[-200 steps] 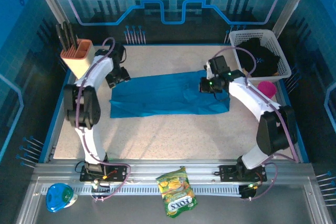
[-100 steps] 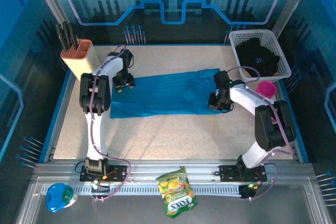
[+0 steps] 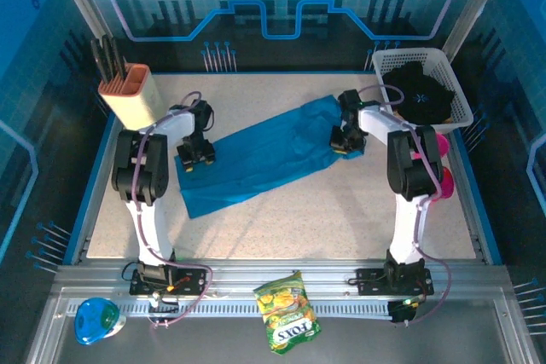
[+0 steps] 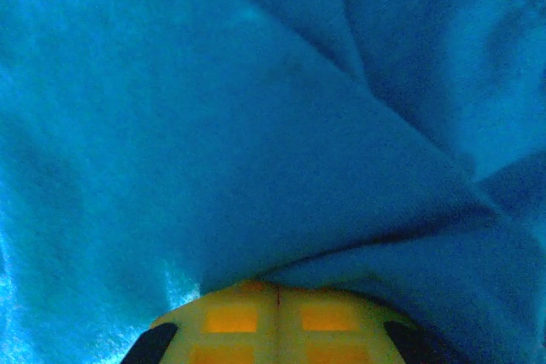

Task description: Fold and stack the t-shirts

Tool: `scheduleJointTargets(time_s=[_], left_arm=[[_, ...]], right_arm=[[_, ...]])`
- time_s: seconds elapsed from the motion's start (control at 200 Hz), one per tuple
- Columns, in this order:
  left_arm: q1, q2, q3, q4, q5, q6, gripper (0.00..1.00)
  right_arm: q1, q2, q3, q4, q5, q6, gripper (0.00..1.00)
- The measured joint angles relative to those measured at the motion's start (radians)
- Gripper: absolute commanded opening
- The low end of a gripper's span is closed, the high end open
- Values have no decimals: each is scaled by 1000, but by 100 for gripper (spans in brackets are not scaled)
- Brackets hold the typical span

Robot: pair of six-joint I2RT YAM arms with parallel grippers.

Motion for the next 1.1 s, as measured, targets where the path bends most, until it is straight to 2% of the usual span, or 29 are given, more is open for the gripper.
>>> scheduleJointTargets(time_s=[0.305,0.395,0.515,0.791,1.101], left_arm=[[-124,-243,-324,54,44,-92,56],[-190,-312,-407,69,66,-139,56],[-295,-379,-481,103,100,-221,56],[-538,-430,-537,214,145,-451,56],[-676,-429,-536,348,196,-609,57]], right_arm=[[-10,351,595,-191,-75,-212,0],[-11,453,777,-251,-108,-267,1],[-11,555,956,-296,-160,-311,7],[-11,629,1071,-278,-251,-312,15],[-11,678,1144,-199,-309,-241,15]])
